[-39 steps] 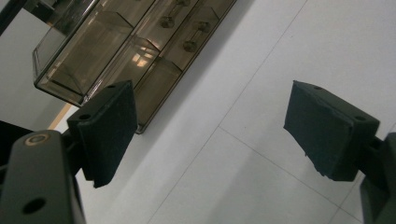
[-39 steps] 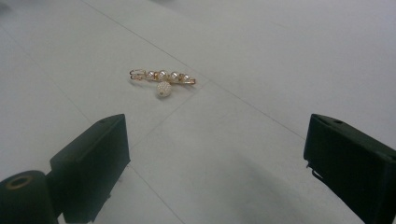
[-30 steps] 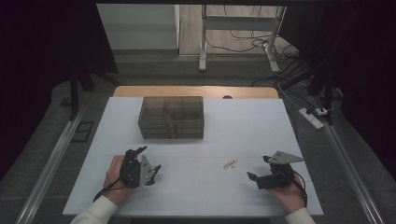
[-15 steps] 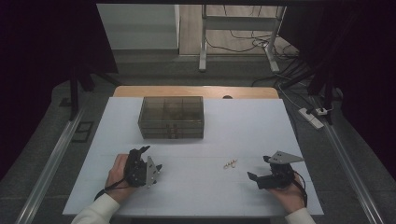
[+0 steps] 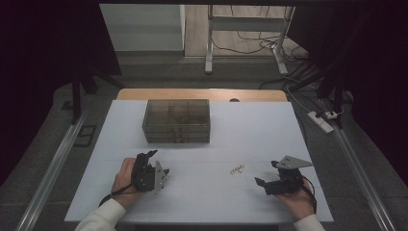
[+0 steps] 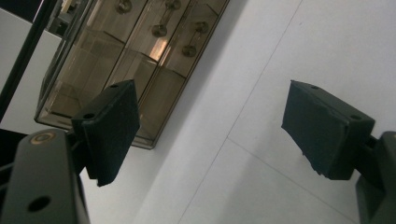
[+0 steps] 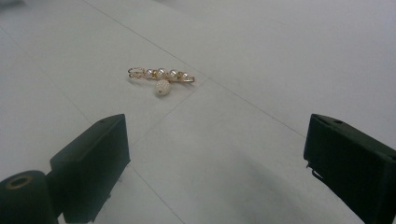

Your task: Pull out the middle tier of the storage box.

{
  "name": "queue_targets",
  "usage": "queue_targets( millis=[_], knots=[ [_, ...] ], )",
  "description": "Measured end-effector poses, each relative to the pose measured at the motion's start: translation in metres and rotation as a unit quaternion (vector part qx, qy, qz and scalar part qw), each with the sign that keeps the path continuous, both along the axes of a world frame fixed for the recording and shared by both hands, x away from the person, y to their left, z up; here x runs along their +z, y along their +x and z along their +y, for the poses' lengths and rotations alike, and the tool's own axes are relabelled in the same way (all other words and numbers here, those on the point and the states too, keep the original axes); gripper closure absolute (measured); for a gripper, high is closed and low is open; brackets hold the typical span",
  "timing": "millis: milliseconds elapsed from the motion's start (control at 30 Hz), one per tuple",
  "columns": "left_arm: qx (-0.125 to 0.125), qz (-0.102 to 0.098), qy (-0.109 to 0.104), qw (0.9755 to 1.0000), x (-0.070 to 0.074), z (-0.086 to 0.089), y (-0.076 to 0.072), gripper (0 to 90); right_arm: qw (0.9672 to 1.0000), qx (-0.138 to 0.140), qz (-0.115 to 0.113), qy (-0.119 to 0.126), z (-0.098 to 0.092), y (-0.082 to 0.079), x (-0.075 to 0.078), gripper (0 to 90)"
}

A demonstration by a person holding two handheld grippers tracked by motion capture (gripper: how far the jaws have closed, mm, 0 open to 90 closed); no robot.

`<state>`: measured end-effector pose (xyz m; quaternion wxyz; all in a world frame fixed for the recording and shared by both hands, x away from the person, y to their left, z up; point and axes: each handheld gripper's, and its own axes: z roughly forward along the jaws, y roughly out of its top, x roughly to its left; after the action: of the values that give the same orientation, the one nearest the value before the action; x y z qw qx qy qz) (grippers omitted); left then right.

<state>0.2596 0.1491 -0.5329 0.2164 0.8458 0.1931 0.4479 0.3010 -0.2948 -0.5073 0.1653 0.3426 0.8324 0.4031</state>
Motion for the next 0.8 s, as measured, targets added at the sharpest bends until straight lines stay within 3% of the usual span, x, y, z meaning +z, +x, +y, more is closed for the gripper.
queue_targets(
  millis=[200, 233, 267, 300, 367, 433, 500, 567, 667, 700, 767, 800],
  knots=[
    [-0.003, -0.002, 0.009, 0.9999, -0.0001, -0.0027, 0.0013, 19.0, 1.0, 0.001, 0.0, 0.001, 0.0003, -0.0002, 0.0, 6.8],
    [-0.003, -0.004, 0.002, 1.0, -0.0011, -0.0035, 0.0019, 19.0, 1.0, 0.001, 0.0, 0.001, 0.0, -0.0001, 0.0001, 6.8],
    [-0.003, -0.002, 0.011, 0.9999, -0.0001, -0.0032, 0.0022, 19.1, 1.0, 0.001, 0.0, 0.001, -0.0001, -0.0002, 0.0002, 6.7],
    [-0.005, -0.005, 0.002, 1.0, -0.0013, -0.0041, 0.003, 19.1, 1.0, 0.001, 0.0, 0.0, 0.0, -0.0001, 0.0001, 6.7],
    [-0.004, -0.003, 0.016, 0.9999, 0.0004, -0.0038, 0.0036, 19.1, 1.0, 0.002, 0.001, 0.0, 0.0004, -0.0001, -0.0002, 6.8],
    [-0.005, -0.007, 0.001, 1.0, -0.0016, -0.0051, 0.0045, 19.1, 1.0, 0.003, 0.001, -0.002, 0.0005, 0.0, -0.0002, 6.8],
    [-0.004, -0.005, 0.012, 0.9999, 0.0001, -0.0046, 0.0049, 19.2, 1.0, 0.002, 0.001, 0.0, 0.0005, 0.0, -0.0002, 6.8],
    [-0.004, -0.008, 0.002, 1.0, -0.0012, -0.0055, 0.006, 19.4, 1.0, 0.001, 0.001, 0.0, 0.0003, -0.0001, -0.0001, 6.8],
    [-0.004, -0.007, 0.004, 1.0, -0.0013, -0.0061, 0.0077, 19.4, 1.0, 0.001, 0.001, -0.001, 0.0004, 0.0, -0.0002, 6.7],
    [-0.004, -0.005, 0.017, 0.9998, 0.0001, -0.0057, 0.008, 19.4, 1.0, 0.001, 0.001, -0.001, 0.0004, 0.0, -0.0002, 6.8],
    [-0.005, -0.008, 0.005, 0.9999, -0.0015, -0.0071, 0.0094, 19.5, 1.0, 0.001, 0.0, -0.001, 0.0004, 0.0001, -0.0002, 6.8],
    [-0.004, -0.005, 0.017, 0.9998, 0.0, -0.0068, 0.0097, 19.5, 1.0, 0.001, 0.0, -0.001, 0.0004, 0.0, -0.0002, 6.8]
  ],
)
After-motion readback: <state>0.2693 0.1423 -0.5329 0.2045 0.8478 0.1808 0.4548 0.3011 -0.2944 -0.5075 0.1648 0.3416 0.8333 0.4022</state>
